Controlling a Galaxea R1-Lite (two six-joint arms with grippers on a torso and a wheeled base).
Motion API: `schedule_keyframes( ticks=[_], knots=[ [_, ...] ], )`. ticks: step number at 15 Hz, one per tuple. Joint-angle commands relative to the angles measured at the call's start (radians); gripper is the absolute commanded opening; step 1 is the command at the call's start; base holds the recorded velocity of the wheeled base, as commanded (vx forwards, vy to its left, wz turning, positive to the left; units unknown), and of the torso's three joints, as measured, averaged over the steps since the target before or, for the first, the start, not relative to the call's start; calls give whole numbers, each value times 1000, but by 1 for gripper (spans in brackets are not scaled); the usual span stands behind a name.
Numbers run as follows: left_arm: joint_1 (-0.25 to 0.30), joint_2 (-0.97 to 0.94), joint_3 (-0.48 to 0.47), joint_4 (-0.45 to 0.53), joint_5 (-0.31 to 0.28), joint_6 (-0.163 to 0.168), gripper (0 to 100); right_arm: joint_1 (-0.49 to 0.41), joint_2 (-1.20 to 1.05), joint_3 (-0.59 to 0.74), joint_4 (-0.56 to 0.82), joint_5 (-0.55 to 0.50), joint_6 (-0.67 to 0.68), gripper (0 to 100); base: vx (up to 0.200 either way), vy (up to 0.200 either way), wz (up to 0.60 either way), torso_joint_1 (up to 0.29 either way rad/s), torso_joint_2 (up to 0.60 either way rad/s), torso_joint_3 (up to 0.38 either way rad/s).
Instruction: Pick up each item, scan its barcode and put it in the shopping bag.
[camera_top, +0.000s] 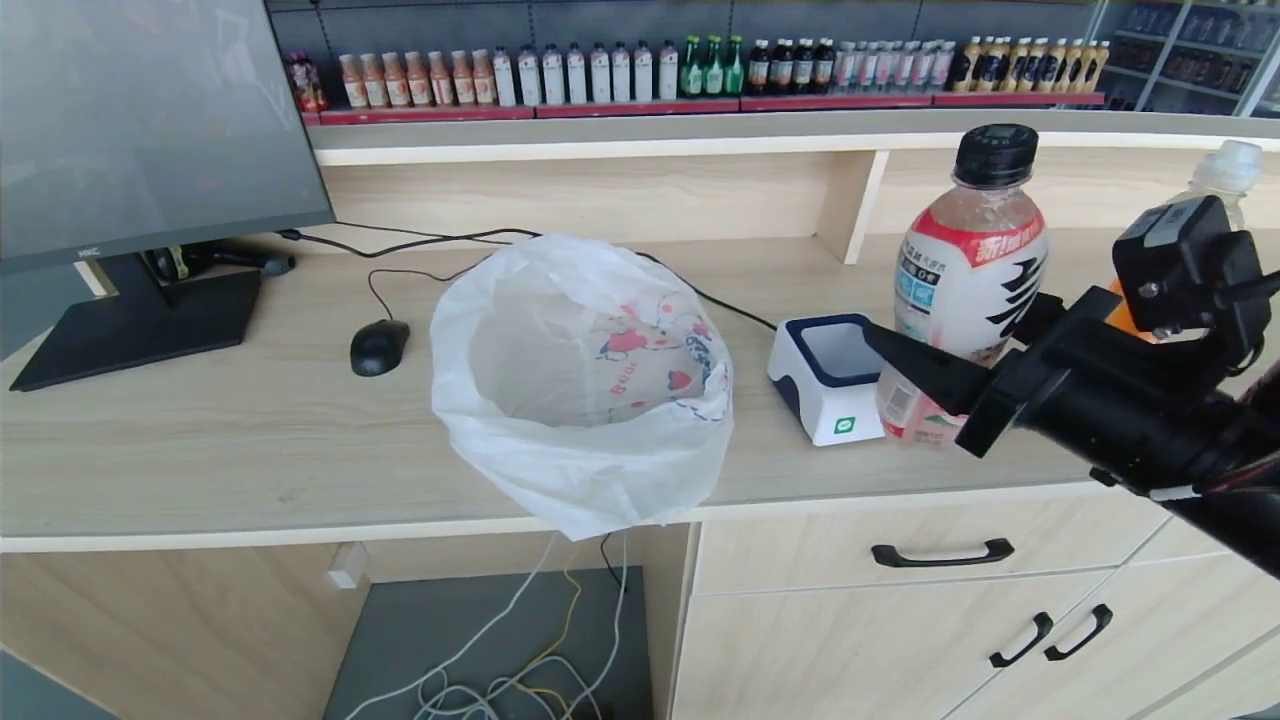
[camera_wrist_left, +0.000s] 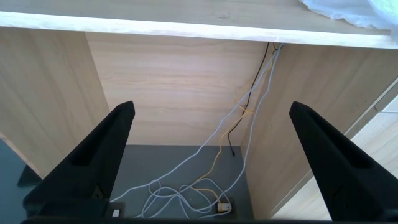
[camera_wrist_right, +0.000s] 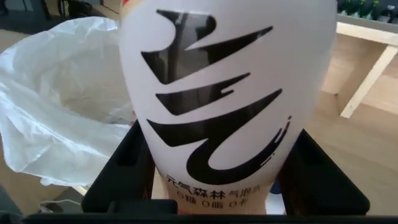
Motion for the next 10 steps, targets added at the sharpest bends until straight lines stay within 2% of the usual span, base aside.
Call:
schedule_keyframes(
  ticks=[1,2,4,5,7,10],
  knots=[
    [1,0,0,-1,0,-1,100,-131,-13,-107,110,166,-186,0,0,0,0,0,0,0],
    [1,0,0,-1,0,-1,100,-151,-25,-191,210,230,-279,0,0,0,0,0,0,0],
    [1,0,0,-1,0,-1,100,-119,-19,-312,263,244,-420,0,0,0,0,0,0,0],
    [1,0,0,-1,0,-1,100,-88,-10,-312,259,228,-446,0,0,0,0,0,0,0],
    [1,0,0,-1,0,-1,100,-42,59,-331,251,222,-611,0,0,0,0,0,0,0],
    [1,0,0,1,0,-1,100,-36,150,-348,160,281,-756,0,0,0,0,0,0,0]
  ],
)
